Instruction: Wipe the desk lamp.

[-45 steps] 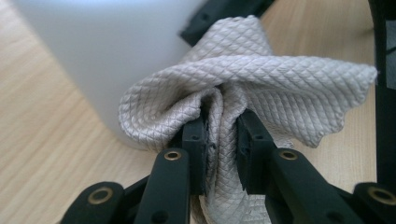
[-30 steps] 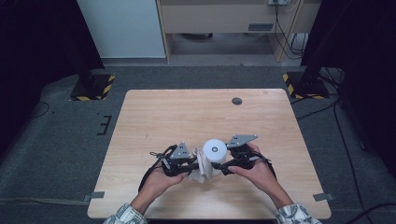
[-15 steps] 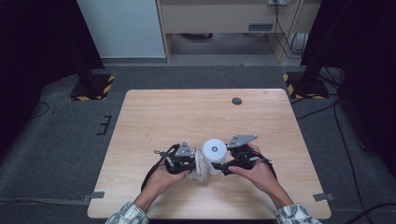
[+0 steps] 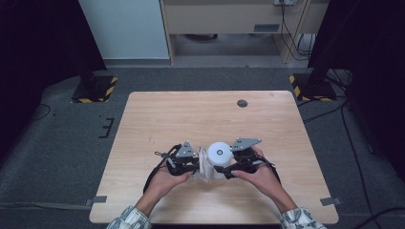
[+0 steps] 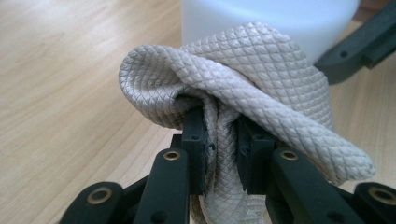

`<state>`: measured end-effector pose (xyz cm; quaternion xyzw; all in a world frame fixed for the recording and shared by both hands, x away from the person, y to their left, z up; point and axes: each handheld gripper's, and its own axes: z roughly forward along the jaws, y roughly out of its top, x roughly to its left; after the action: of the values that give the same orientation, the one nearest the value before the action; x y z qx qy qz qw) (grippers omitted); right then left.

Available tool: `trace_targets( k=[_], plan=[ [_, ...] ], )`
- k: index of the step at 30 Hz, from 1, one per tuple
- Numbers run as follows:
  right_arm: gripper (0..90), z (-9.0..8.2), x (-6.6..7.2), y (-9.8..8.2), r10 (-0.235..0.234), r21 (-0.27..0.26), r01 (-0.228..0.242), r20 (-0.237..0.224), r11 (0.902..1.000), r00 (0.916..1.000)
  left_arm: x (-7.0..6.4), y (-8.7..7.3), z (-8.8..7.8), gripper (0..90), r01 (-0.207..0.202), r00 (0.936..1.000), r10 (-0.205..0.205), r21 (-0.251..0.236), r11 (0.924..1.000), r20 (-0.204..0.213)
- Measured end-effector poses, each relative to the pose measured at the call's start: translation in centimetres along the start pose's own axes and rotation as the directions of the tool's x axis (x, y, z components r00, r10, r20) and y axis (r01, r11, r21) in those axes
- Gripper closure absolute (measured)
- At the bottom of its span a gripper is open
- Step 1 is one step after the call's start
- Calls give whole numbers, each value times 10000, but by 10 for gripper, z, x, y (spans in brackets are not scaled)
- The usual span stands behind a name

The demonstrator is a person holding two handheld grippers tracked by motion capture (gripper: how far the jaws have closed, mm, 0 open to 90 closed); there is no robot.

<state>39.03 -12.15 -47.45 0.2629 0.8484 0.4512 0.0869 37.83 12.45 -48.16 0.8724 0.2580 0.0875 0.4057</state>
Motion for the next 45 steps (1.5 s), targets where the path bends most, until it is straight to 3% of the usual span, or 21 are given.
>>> trace_targets(
  k=[4,7,15,20,29,37,45],
  plan=[
    [89,-1,0,-1,-1,61,1,-32,10000,10000,-1,-6,11,748,-84,9999,77,608,9981,113],
    [88,-2,0,-2,5,49,-5,-63,10000,10000,-2,-6,11,748,-152,9998,142,649,9978,156],
    [90,-4,1,-5,-12,31,12,-172,10000,9999,-1,6,-6,749,-220,9998,220,20,9998,-10],
    [90,-3,1,-7,8,82,-6,-205,10000,9998,9,17,-10,748,-158,9998,155,-162,9997,-132],
    [90,-3,0,-7,27,103,-25,-259,9999,9997,36,40,-1,750,213,9997,-208,-450,9988,118],
    [89,-1,0,-8,53,196,-47,-275,9998,9996,36,39,15,752,-134,9999,133,179,9998,87],
    [89,-1,0,-8,63,203,-57,-308,9998,9995,43,45,28,752,-38,9998,34,184,9998,200]
  ],
)
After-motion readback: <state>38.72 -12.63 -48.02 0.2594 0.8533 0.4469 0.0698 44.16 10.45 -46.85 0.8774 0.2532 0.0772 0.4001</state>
